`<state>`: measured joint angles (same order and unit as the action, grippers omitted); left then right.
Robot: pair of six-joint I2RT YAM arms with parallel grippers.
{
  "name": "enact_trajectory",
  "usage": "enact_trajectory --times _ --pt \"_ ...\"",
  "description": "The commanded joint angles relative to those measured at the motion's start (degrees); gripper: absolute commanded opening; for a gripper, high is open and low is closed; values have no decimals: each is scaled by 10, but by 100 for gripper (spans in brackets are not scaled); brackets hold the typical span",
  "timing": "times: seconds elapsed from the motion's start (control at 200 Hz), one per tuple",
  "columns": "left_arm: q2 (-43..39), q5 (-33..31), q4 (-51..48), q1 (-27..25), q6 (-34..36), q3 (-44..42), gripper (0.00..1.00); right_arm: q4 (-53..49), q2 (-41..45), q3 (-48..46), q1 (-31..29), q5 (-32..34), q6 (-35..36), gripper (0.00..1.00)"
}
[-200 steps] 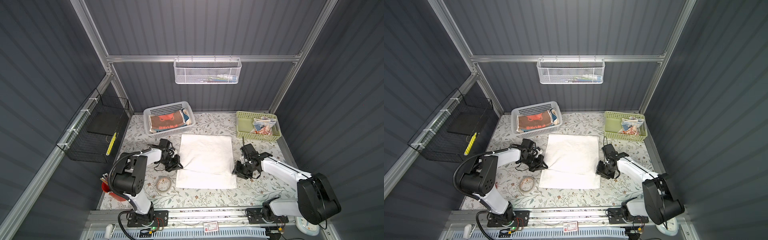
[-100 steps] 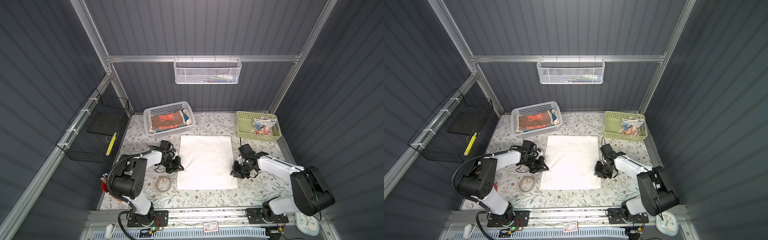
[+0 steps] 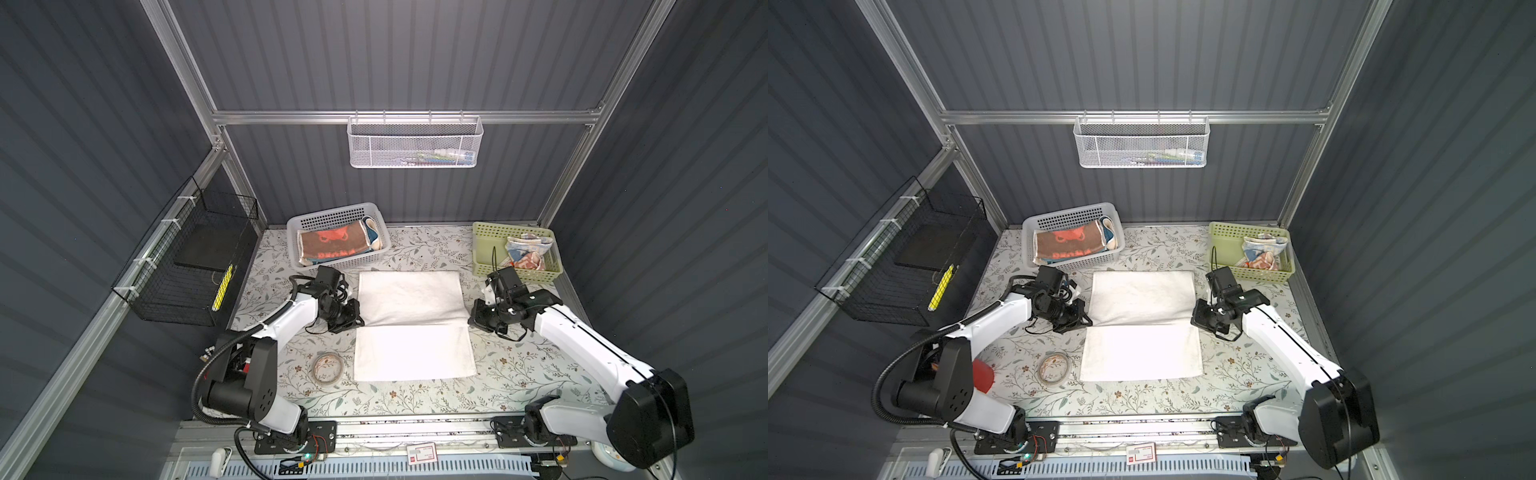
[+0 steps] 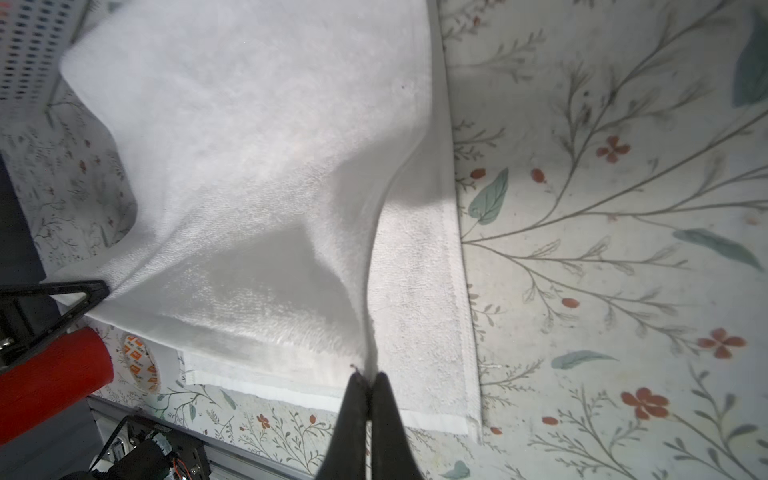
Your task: Fold and stack the towels
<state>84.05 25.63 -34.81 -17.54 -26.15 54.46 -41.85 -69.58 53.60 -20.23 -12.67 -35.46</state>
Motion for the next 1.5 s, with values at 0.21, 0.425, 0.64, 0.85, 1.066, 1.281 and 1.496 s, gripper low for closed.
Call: enact_trajectory --times 0.21,0.425,0.64,0.85,1.066,1.281,1.496 --pt "-154 -34 -19 -81 -101 -145 0 -52 119 -147 5 -32 -20 0" --pt "-181 -16 34 -89 -139 -229 0 45 84 -242 4 -99 -44 0" --pt "-175 -23 2 -89 -120 -192 0 -1 100 -208 5 -77 -24 0" --pt "-230 -63 -117 -90 -107 -111 0 -122 160 -126 5 -40 -6 0" --pt "-317 -75 -188 -95 -158 -147 0 -158 218 -156 -2 -59 -36 0" --pt "-324 -2 -81 -95 -215 -261 0 -96 150 -219 -7 -59 -36 0" --pt "-312 -9 -105 -95 -198 -247 46 -121 125 -189 -12 -31 -21 50"
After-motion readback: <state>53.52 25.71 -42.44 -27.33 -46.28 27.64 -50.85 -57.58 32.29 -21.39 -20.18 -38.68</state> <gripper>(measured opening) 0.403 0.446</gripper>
